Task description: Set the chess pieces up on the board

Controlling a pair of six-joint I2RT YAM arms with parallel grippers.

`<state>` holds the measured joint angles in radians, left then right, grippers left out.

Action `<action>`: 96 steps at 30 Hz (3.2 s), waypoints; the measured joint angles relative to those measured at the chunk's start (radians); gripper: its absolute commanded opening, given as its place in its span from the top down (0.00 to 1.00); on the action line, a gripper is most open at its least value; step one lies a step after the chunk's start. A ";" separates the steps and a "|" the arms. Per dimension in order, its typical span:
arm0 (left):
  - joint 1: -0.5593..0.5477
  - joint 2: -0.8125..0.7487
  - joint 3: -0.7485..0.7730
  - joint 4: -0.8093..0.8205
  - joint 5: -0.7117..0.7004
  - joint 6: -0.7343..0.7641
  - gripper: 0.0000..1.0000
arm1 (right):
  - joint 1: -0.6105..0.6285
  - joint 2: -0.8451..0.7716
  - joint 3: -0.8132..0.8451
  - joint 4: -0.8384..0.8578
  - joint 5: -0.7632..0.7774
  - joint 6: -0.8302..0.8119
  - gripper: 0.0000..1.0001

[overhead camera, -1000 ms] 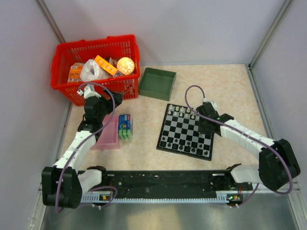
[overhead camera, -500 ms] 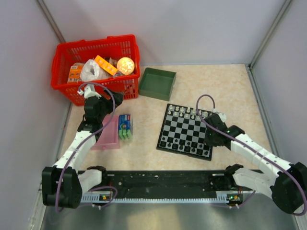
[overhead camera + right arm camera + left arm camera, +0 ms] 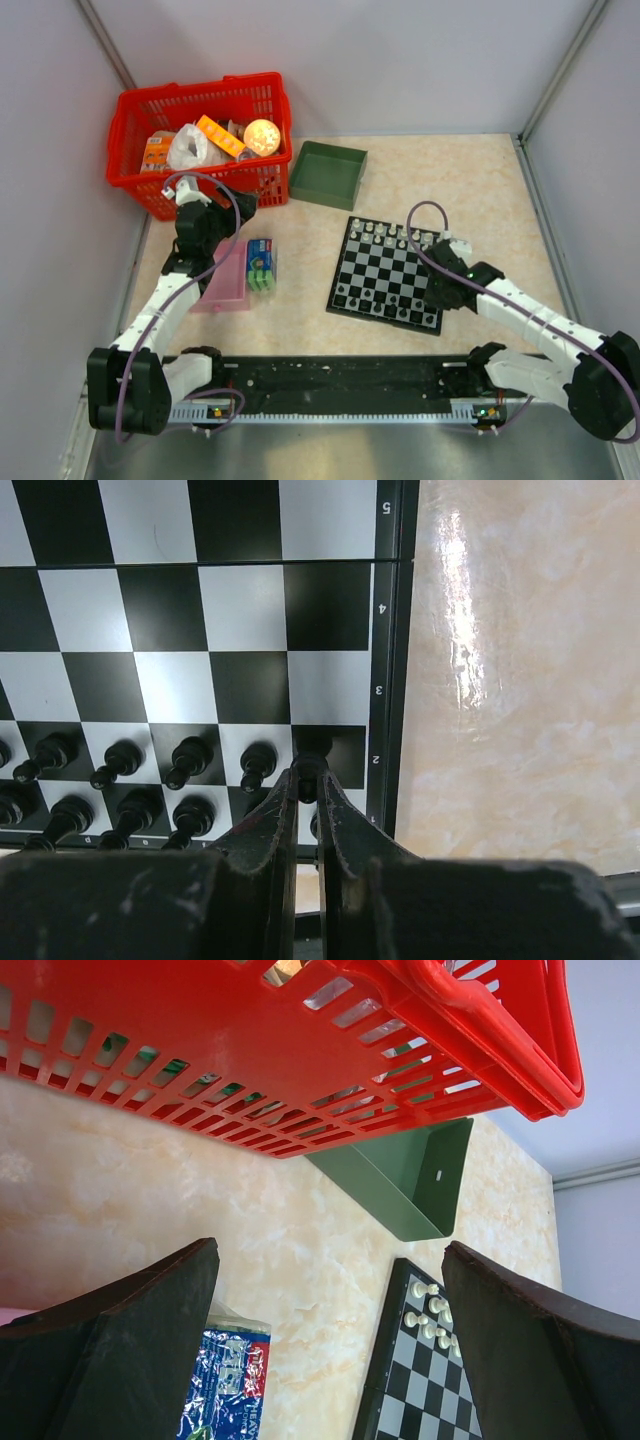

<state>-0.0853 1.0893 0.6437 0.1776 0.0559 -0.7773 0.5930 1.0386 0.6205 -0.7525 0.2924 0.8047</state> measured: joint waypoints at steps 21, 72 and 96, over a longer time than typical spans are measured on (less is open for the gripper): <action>0.000 0.000 0.000 0.000 0.000 0.000 0.01 | 0.000 0.050 0.000 -0.003 0.011 0.001 0.77; 0.002 -0.058 0.122 -0.323 -0.458 0.172 0.01 | -0.706 0.036 0.098 0.558 0.135 -0.344 0.01; 0.002 -0.083 0.117 -0.239 -0.641 0.346 0.03 | -0.699 0.036 -0.051 0.768 0.038 -0.476 0.01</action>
<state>-0.0834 1.0065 0.7605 -0.0612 -0.5850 -0.4309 -0.1062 1.0748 0.5694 0.0154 0.3305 0.3286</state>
